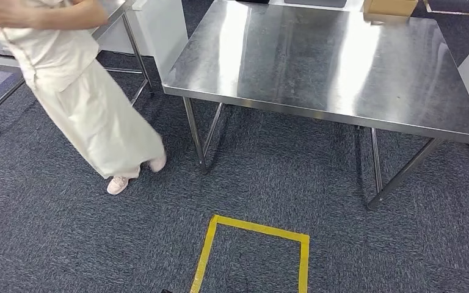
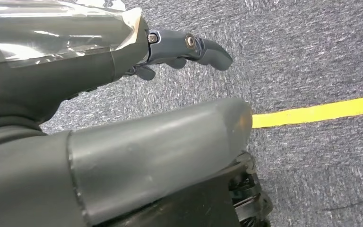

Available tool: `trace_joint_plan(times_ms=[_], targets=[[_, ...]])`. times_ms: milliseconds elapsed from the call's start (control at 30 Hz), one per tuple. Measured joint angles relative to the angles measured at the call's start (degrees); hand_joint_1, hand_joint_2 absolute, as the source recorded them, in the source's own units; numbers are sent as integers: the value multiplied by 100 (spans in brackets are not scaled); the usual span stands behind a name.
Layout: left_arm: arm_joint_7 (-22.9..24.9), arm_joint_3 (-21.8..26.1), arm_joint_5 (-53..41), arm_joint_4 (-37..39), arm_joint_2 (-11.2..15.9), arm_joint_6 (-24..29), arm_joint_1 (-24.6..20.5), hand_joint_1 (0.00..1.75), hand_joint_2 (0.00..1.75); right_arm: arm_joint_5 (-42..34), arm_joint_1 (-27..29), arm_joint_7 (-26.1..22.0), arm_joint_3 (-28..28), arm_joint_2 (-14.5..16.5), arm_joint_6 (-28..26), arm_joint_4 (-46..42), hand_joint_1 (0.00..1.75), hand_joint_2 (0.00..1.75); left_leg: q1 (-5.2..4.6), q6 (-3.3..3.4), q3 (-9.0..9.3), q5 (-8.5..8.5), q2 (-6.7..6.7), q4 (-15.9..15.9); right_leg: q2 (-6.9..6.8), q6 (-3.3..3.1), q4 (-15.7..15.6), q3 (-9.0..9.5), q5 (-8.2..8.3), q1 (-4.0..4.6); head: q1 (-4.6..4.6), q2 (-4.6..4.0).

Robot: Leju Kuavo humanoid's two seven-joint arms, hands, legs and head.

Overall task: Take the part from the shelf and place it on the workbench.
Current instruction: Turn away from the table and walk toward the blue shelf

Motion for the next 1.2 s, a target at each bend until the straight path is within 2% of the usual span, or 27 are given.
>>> trace_joint_plan(times_ms=[100, 133, 167, 200, 267, 333, 367, 433, 500, 533, 600, 633, 667, 700, 733, 767, 800, 833, 867, 900, 967, 1000, 1033, 1100, 1133, 1167, 1200], targets=[[1, 1, 0, 1, -1, 7, 4, 0, 0, 0, -3, 1, 0, 1, 0, 0, 0, 0, 12, -56, -418, -669, -2, 1019, -17, -121, 3, -131, 90, 33, -29, 0], [2, 2, 0, 1, -1, 9, 9, 0, 0, 0, 1, 3, 0, 1, 0, 0, 0, 0, 12, -54, -516, -792, -2, 1303, -21, -141, 5, -175, 118, 52, -31, 0], [3, 3, 1, 1, -1, 11, 13, 0, 0, 0, 5, 7, 0, 1, 0, 0, 0, 0, 10, -37, -518, -807, -2, 1400, -24, -149, 6, -213, 147, 72, -31, 0], [4, 4, 0, 1, -1, 12, 17, 0, 0, 0, 8, 11, 0, 1, 0, 0, 0, 0, 5, -4, -403, -716, -3, 1268, -24, -152, 6, -243, 176, 92, -31, 0], [4, 5, 0, 0, 1, 14, 11, 0, 0, 0, 6, 17, 0, 7, 0, 0, 0, 0, -30, 123, 105, -407, -4, 481, -19, -147, 5, -281, 229, 124, -30, 0], [4, 7, 1, -2, 0, 18, -4, 0, 0, 0, 3, 17, 1, 20, 0, 0, 0, 0, -85, 231, 483, -240, 16, -158, -24, -109, 5, -302, 274, 148, -27, 0], [4, 7, 0, -3, -2, 20, -9, 0, 0, 0, -1, 15, 2, 25, 2, 0, 0, 0, -110, 259, 534, -229, 26, -267, -32, -77, 4, -309, 296, 142, -27, 0], [6, 13, 4, -3, -7, 20, -2, 0, 0, 0, -7, 3, 7, 32, 7, 0, 0, 0, -129, 283, 506, -145, 36, -317, -48, -2, -13, -325, 351, 141, -35, 0], [6, 24, 9, -2, -18, 19, 3, 0, 0, 0, -3, -16, 12, 26, 12, 0, 0, 0, -109, 307, 454, 12, 53, -424, -42, 29, 99, -406, 246, 154, -31, 0], [4, 28, 9, -1, -26, 16, 3, 0, 0, 0, 3, -26, 14, 18, 15, 0, 0, 0, -97, 316, 406, 96, 62, -474, -35, 17, 314, -500, 77, 160, -18, 0], [1, 35, 12, -1, -38, 13, 4, 0, 0, 0, 9, -49, 16, -1, 24, 0, 0, 0, -104, 329, 278, 204, 73, -483, -27, -7, 1042, -754, -385, 130, 7, 0], [-2, 40, 16, -1, -42, 12, 9, 0, 0, 0, 15, -60, 16, -8, 30, 0, 0, 0, -108, 323, 203, 253, 77, -477, -27, 11, 1394, -846, -563, 111, 15, 0], [-4, 44, 22, -1, -43, 12, 12, 0, 0, 0, 21, -67, 18, -19, 36, 0, 0, 0, -109, 312, 130, 302, 80, -468, -27, 56, 1560, -833, -653, 91, 15, 0], [-6, 48, 29, -1, -43, 12, 14, 0, 0, 0, 27, -72, 19, -30, 40, 0, 0, 0, -105, 294, 58, 347, 82, -453, -27, 119, 1482, -692, -651, 72, 16, 0], [-10, 49, 36, -1, -44, 12, 15, 0, 0, 0, 29, -73, 20, -41, 44, 0, 0, 0, -96, 271, 1, 384, 79, -424, -28, 190, 1153, -426, -573, 52, 16, 0], [-14, 50, 43, -1, -44, 12, 13, 0, 0, 0, 24, -73, 23, -51, 47, 0, 0, 0, -90, 244, -56, 414, 76, -374, -28, 251, 667, -93, -478, 24, 17, 0], [-17, 51, 48, -2, -44, 14, 11, 0, 0, 1, 13, -74, 26, -55, 48, 0, 0, 0, -91, 212, -107, 436, 74, -319, -20, 271, 262, 155, -397, 23, 21, 0], [-23, 52, 52, -2, -44, 16, 10, 0, 0, 1, 7, -76, 30, -57, 49, 0, 0, 0, -95, 179, -147, 454, 71, -266, -12, 250, -15, 308, -341, 25, 18, 0], [-28, 52, 54, -3, -47, 20, 9, 0, 0, 2, 3, -77, 33, -60, 50, 0, 0, 0, -103, 146, -183, 475, 70, -227, -4, 201, -133, 353, -315, 37, 11, 0], [-32, 54, 55, -3, -50, 24, 11, 0, 0, 3, 5, -77, 34, -62, 51, 0, 0, 0, -106, 111, -204, 504, 68, -215, 3, 136, -110, 315, -292, 63, 4, 0], [-35, 60, 57, -2, -55, 28, 21, 0, 0, 4, 12, -74, 35, -67, 57, 1, 0, 0, -87, 45, -248, 520, 53, -185, -9, 18, -94, 255, -212, 37, -9, 0], [-35, 65, 58, -2, -55, 30, 26, 0, 0, 5, 10, -72, 36, -66, 60, 1, 0, 0, -69, 9, -293, 415, 40, -101, -18, -44, -92, 212, -161, 21, -14, 0], [-35, 69, 59, -1, -55, 31, 29, 0, 0, 6, 7, -71, 36, -65, 61, 2, 0, 0, -51, -27, -366, 218, 24, 83, -28, -99, -93, 156, -103, 3, -29, 0], [-35, 74, 60, -1, -54, 32, 30, 0, 0, 7, 5, -70, 37, -68, 61, 2, 0, 0, -18, -90, -571, -340, 2, 751, -43, -157, -82, 24, 7, 17, -55, 0], [-35, 75, 60, -1, -54, 33, 30, 0, 0, 7, 7, -70, 37, -69, 61, 2, 0, 0, -7, -111, -649, -557, -1, 1095, -46, -156, -69, -48, 62, 26, -62, 0], [-35, 76, 60, -1, -53, 33, 32, 0, 0, 7, 10, -70, 37, -71, 61, 2, 0, 0, 2, -122, -653, -678, -2, 1304, -47, -147, -51, -123, 115, 34, -62, 0], [-35, 76, 59, -1, -53, 33, 33, 0, 0, 7, 13, -72, 37, -73, 61, 2, 0, 0, 8, -122, -540, -687, -2, 1295, -47, -133, -30, -196, 164, 39, -63, 0]])
